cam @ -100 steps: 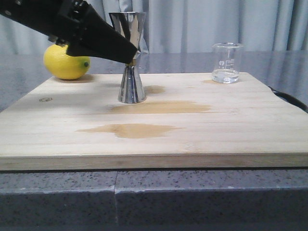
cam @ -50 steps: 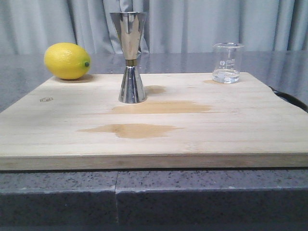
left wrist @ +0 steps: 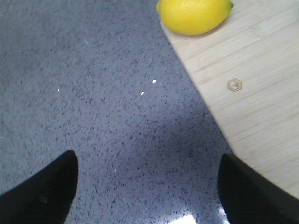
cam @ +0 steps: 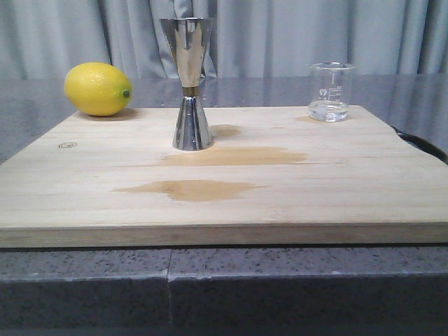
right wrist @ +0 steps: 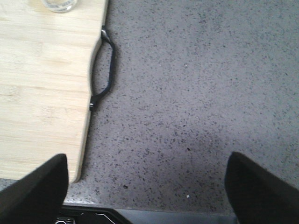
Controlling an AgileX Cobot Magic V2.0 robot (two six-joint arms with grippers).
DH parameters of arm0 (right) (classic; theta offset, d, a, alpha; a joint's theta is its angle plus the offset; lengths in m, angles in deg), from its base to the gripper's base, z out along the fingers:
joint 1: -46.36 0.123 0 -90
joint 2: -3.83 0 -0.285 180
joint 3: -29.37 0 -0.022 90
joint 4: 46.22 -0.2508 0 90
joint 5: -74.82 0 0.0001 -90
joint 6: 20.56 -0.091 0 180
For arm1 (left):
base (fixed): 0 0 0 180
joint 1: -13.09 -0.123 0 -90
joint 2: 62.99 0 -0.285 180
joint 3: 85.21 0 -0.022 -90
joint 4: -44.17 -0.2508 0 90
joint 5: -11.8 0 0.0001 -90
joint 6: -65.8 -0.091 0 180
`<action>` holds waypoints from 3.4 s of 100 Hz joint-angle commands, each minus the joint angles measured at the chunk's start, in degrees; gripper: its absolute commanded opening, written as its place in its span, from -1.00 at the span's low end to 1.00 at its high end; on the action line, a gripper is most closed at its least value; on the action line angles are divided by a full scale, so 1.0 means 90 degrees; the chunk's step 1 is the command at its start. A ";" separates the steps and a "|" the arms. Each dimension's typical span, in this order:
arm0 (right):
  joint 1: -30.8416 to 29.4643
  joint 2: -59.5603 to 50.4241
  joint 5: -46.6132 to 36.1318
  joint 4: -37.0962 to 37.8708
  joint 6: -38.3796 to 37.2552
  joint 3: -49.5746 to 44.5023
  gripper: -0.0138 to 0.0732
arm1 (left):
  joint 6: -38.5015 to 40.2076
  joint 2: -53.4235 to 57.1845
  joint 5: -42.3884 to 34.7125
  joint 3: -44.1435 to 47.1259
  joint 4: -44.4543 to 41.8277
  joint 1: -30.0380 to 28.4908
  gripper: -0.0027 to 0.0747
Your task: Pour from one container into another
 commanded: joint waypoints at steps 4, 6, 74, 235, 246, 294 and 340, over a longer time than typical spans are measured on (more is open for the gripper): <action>-0.0019 -0.0026 -0.0637 0.0021 0.0114 0.0164 0.53 | 0.0157 0.0373 -0.0290 0.0249 0.0384 -0.0600 0.54; -0.0019 -0.0076 -0.0750 0.0021 0.0114 0.0136 0.51 | 0.0157 0.0421 -0.0312 0.0308 0.0441 -0.0677 0.54; -0.0019 -0.1012 -0.2581 -0.0010 -0.0218 -0.0673 0.24 | 0.0159 0.2091 -0.2100 0.1660 0.1632 -0.1340 0.36; -0.0019 -0.1012 -0.2626 0.0331 -0.0218 -0.0673 -0.85 | 0.0159 0.6048 -0.6172 0.6064 0.1328 -0.1537 -0.98; -0.0019 -0.1012 -0.2626 0.0331 -0.0218 -0.0673 -0.85 | 0.0159 0.6331 -0.6489 0.6524 0.1352 -0.1537 -0.98; -0.0019 -0.1012 -0.2612 0.0331 -0.0218 -0.0673 -0.85 | 0.1593 0.6523 -0.7019 0.7274 0.0162 -0.1537 -0.98; -0.0019 -0.1012 -0.2612 0.0331 -0.0218 -0.0673 -0.85 | 0.1593 0.6523 -0.7019 0.7274 0.0162 -0.1537 -0.98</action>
